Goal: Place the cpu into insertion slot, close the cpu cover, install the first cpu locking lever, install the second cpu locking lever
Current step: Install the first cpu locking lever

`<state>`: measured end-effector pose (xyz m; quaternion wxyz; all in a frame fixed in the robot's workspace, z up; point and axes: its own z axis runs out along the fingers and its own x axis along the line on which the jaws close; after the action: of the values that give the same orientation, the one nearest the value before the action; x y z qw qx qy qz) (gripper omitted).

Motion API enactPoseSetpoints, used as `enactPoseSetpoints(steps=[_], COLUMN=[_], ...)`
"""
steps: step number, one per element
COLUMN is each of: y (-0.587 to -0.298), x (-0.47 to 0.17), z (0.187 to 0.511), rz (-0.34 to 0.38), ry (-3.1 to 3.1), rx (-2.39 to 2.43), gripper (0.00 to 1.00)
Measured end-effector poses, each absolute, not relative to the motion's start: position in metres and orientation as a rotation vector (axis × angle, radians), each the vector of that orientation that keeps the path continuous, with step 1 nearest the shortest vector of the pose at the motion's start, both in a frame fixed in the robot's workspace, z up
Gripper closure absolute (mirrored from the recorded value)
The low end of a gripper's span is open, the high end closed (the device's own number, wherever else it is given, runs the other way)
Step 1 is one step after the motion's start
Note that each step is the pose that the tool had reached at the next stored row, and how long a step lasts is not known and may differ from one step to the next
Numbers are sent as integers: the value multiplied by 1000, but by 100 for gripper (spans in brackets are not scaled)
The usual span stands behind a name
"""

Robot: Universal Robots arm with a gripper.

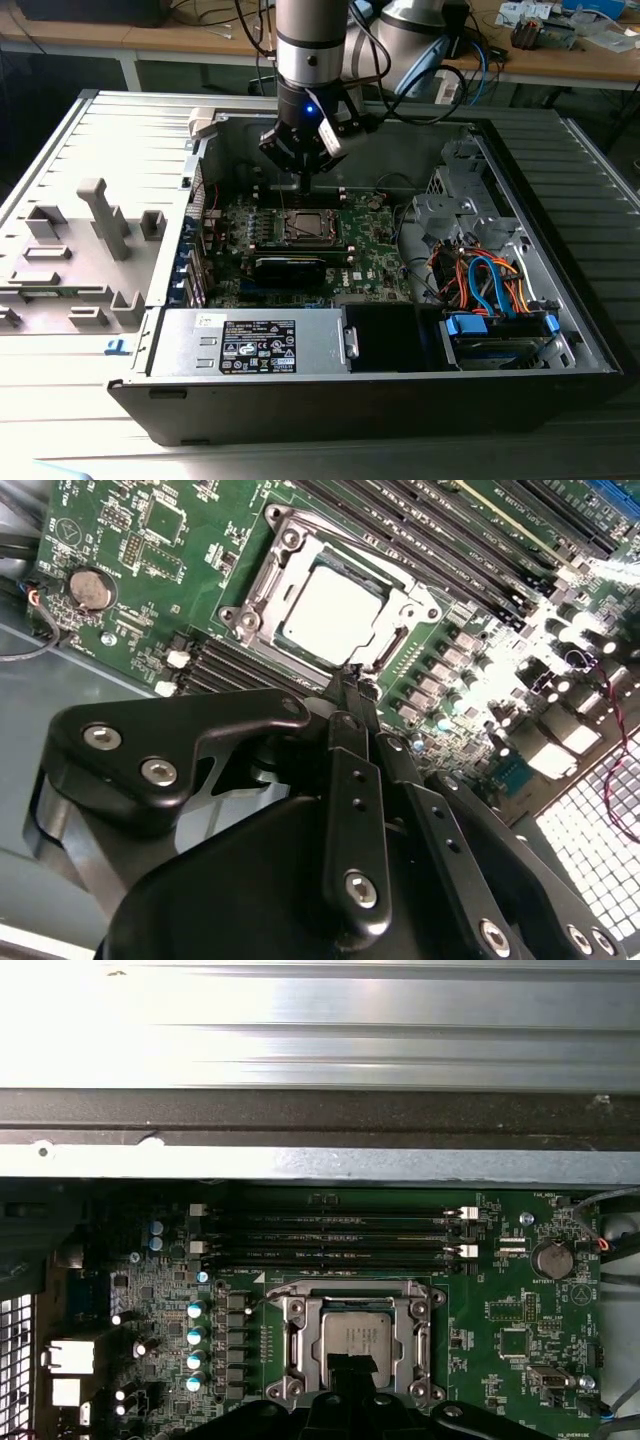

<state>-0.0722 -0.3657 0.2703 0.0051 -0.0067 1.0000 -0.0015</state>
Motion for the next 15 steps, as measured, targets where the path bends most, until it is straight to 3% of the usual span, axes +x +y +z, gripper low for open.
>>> enactPoseSetpoints(steps=[15], y=[-366], x=[-82], z=[270], rz=[-5], ry=[3131], rx=[-21], gripper=[89])
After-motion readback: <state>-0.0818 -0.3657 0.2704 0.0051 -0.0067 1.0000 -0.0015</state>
